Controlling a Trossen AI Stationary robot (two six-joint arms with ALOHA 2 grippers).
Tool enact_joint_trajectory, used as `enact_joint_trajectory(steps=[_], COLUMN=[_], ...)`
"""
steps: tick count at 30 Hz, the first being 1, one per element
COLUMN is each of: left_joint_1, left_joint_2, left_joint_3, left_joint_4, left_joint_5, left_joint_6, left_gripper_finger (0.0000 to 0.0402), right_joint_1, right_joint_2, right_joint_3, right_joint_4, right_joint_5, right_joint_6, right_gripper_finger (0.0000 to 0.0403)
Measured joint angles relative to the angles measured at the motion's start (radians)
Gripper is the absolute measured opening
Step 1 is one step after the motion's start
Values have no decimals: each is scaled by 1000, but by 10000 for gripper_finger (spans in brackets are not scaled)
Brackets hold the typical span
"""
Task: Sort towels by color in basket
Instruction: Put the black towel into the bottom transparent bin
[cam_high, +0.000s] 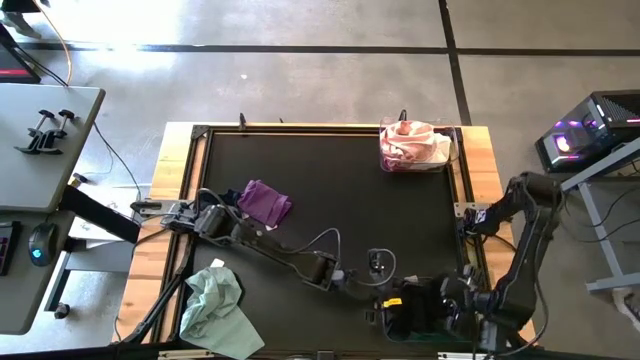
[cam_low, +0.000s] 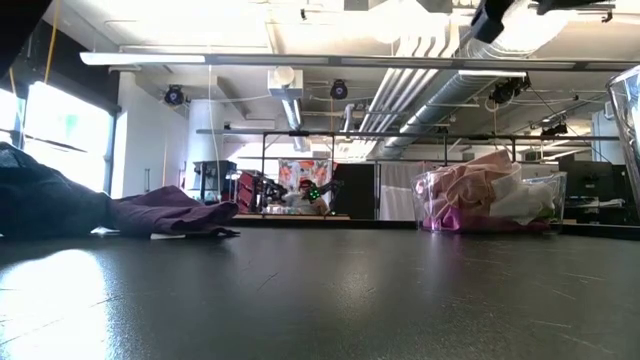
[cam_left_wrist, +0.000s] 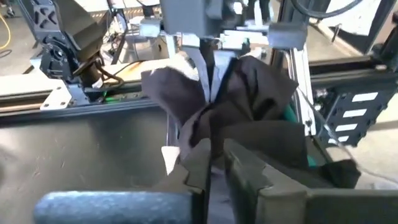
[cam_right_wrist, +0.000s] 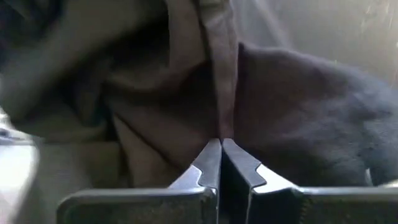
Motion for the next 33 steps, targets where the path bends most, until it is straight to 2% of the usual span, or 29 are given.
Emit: enact_joint_trajectory(steps=[4, 11, 15, 20, 22, 25, 27, 29, 33], left_joint_1=[1, 5, -3, -26, -40, -63, -78, -95, -134], left_joint_2=[15, 15, 15, 11, 11, 11, 5, -1, -31], left_joint_3=[37, 37, 37, 37, 37, 37, 37, 36, 36], left_joint_4=[-35, -59, -39, -25, -26, -17, -21, -28, -51], left_joint_5=[0, 1, -39, -77, -123, -249, -305, -327, -353], left_joint_6=[20, 26, 49, 92, 99, 78, 75, 74, 93], left_gripper_finger=[3, 1, 0, 0, 0, 0, 0, 0, 0], right_joint_1=[0, -6, -7, -3, 5, 17, 15, 7, -46], right_joint_2=[82, 134, 109, 78, 76, 76, 75, 75, 76], right_joint_3=[0, 0, 46, 186, 253, 312, 310, 277, 164], right_joint_4=[46, 90, 22, -105, -149, -150, -50, 83, 261], right_joint_5=[-49, -57, -61, -78, -18, 193, 301, 364, 480], right_joint_6=[-16, -93, -134, -206, -257, -350, -493, -652, -742], right_gripper_finger=[2, 2, 2, 2, 2, 2, 2, 1, 1])
